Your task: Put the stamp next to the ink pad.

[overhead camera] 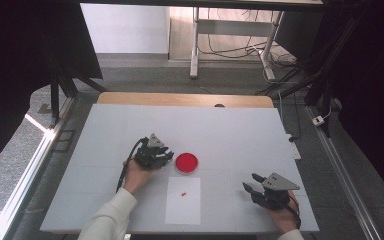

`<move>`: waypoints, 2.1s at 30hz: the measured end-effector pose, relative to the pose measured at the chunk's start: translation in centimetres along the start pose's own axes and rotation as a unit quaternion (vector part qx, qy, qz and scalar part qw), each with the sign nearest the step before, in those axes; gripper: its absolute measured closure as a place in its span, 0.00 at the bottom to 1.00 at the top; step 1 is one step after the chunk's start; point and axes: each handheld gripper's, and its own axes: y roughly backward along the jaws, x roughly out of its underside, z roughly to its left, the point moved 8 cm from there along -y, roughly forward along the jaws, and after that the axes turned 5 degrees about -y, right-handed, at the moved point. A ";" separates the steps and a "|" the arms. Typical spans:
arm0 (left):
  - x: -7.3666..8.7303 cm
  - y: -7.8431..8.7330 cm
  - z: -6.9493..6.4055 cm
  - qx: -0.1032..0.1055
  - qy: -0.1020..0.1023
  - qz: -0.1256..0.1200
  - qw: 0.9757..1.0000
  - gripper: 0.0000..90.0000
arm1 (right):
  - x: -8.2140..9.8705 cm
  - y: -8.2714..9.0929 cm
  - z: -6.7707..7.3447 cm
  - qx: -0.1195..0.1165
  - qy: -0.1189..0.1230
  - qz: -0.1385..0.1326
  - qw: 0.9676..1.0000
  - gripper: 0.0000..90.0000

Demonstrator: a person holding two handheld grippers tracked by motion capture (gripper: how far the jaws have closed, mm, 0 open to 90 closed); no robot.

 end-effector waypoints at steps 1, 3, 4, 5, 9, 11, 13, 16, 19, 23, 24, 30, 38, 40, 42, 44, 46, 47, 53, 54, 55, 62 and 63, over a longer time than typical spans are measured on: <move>-0.1 0.1 0.1 -0.002 0.002 -0.004 1.000 0.63 | 0.0 0.0 0.0 -0.001 0.000 -0.001 1.000 0.55; -0.2 0.2 0.2 -0.005 0.009 -0.010 1.000 0.56 | 0.0 0.0 0.0 -0.001 -0.001 -0.002 1.000 0.55; -0.2 0.3 0.3 -0.006 0.011 -0.011 1.000 0.53 | 0.0 0.0 0.0 0.000 -0.001 -0.002 1.000 0.55; -0.2 0.4 0.3 -0.006 0.014 -0.012 1.000 0.50 | 0.0 0.1 0.0 0.000 -0.001 0.000 1.000 0.55; -0.3 0.9 0.3 0.003 0.021 -0.025 0.999 0.40 | 0.0 0.2 0.0 -0.002 -0.001 -0.003 1.000 0.55; -0.3 1.4 0.2 0.005 0.023 -0.031 0.999 0.38 | 0.0 0.2 0.1 -0.002 0.000 -0.003 1.000 0.55; -0.2 1.8 0.1 0.006 0.020 -0.033 0.999 0.37 | 0.0 0.2 0.1 -0.003 0.000 -0.006 1.000 0.55; 0.2 2.5 -0.1 0.005 0.016 -0.033 0.999 0.37 | -0.1 0.4 0.2 -0.007 -0.002 -0.011 1.000 0.54; 0.7 3.4 -0.4 0.004 0.009 -0.034 0.999 0.36 | -0.2 0.5 0.3 -0.011 -0.001 -0.013 1.000 0.54; 1.2 4.6 -0.8 0.010 0.000 -0.040 0.999 0.36 | -0.2 0.4 0.5 -0.016 0.003 -0.015 1.000 0.53; 1.4 4.8 -0.9 0.011 -0.002 -0.039 0.999 0.36 | -0.3 0.4 0.5 -0.016 0.004 -0.017 1.000 0.53; 2.5 6.3 -1.2 0.003 -0.011 -0.039 0.999 0.37 | -0.4 0.6 0.4 -0.018 0.003 -0.021 1.000 0.53; 4.0 7.7 -1.6 -0.006 -0.008 -0.046 0.999 0.37 | -0.4 0.7 0.4 -0.017 0.004 -0.025 1.000 0.52; 4.5 8.1 -1.6 -0.008 -0.007 -0.049 0.999 0.37 | -0.4 0.7 0.3 -0.020 0.004 -0.026 0.999 0.52; 5.0 8.5 -1.6 -0.009 -0.006 -0.048 0.999 0.37 | -0.4 0.7 0.3 -0.020 0.004 -0.026 0.999 0.52; 5.6 8.8 -1.7 -0.011 -0.006 -0.045 0.999 0.38 | -0.4 0.7 0.4 -0.020 0.006 -0.027 0.999 0.52; 6.3 9.1 -1.8 -0.009 -0.006 -0.043 0.999 0.38 | -0.4 0.8 0.4 -0.018 0.008 -0.026 0.999 0.52; 6.6 9.3 -1.9 -0.009 -0.006 -0.042 0.999 0.38 | -0.4 0.8 0.4 -0.019 0.008 -0.027 0.999 0.52; 8.6 10.3 -2.4 -0.008 -0.007 -0.033 0.999 0.38 | -0.4 0.7 0.5 -0.021 0.012 -0.026 0.999 0.52; 8.9 10.5 -2.4 -0.008 -0.007 -0.032 0.999 0.38 | -0.4 0.7 0.5 -0.020 0.012 -0.025 0.999 0.52; 9.2 10.7 -2.5 -0.009 -0.005 -0.033 0.999 0.38 | -0.4 0.7 0.5 -0.020 0.012 -0.025 0.999 0.52; 10.4 11.6 -2.1 -0.013 0.002 -0.031 0.999 0.38 | -0.3 0.6 0.5 -0.018 0.015 -0.023 0.999 0.52; 10.5 11.7 -2.1 -0.013 0.004 -0.032 0.999 0.38 | -0.3 0.6 0.5 -0.016 0.016 -0.022 1.000 0.52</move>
